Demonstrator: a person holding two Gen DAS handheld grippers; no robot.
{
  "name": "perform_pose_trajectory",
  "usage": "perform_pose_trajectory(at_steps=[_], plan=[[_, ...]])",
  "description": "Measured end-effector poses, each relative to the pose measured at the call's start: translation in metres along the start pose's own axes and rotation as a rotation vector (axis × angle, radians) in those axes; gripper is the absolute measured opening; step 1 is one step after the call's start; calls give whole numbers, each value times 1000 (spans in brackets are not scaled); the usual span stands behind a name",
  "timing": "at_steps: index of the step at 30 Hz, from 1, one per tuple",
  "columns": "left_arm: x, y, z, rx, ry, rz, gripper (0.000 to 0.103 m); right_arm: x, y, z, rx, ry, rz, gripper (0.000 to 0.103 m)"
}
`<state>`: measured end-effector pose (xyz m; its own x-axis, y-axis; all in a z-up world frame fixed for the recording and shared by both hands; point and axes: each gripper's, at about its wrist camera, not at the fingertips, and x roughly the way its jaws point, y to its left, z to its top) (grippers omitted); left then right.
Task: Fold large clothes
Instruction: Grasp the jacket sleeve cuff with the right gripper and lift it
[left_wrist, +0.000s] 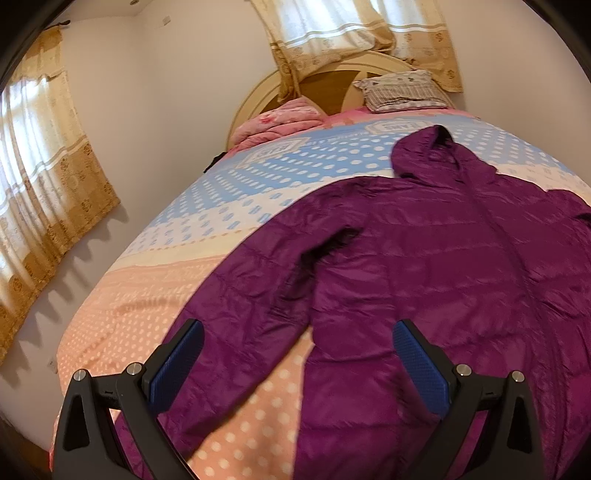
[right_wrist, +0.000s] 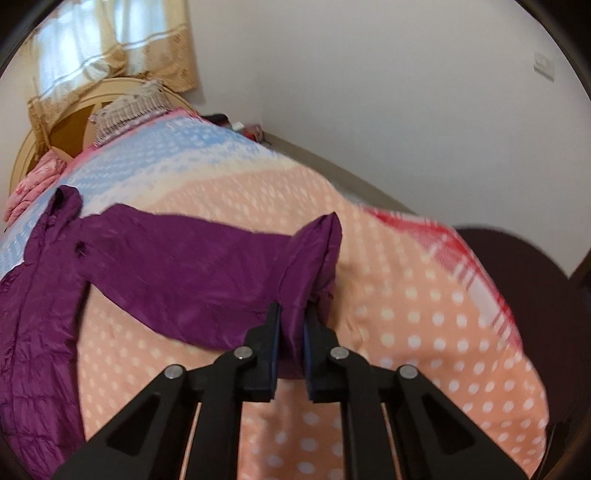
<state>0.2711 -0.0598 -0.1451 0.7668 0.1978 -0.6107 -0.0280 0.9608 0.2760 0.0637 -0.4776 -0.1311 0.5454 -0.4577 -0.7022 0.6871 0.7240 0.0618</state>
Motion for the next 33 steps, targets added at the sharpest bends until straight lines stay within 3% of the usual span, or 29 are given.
perform_pose_trajectory(at_steps=[8, 15, 29, 33], plan=[[14, 22, 13, -30, -4, 22, 102, -12, 91, 33, -164, -97, 94, 11], [35, 29, 26, -44, 4, 41, 102, 1, 188, 32, -305, -124, 180, 10], [71, 54, 28, -59, 36, 97, 102, 17, 372, -15, -544, -139, 383, 10], [77, 68, 26, -73, 50, 129, 102, 14, 405, -37, -591, -134, 443, 7]])
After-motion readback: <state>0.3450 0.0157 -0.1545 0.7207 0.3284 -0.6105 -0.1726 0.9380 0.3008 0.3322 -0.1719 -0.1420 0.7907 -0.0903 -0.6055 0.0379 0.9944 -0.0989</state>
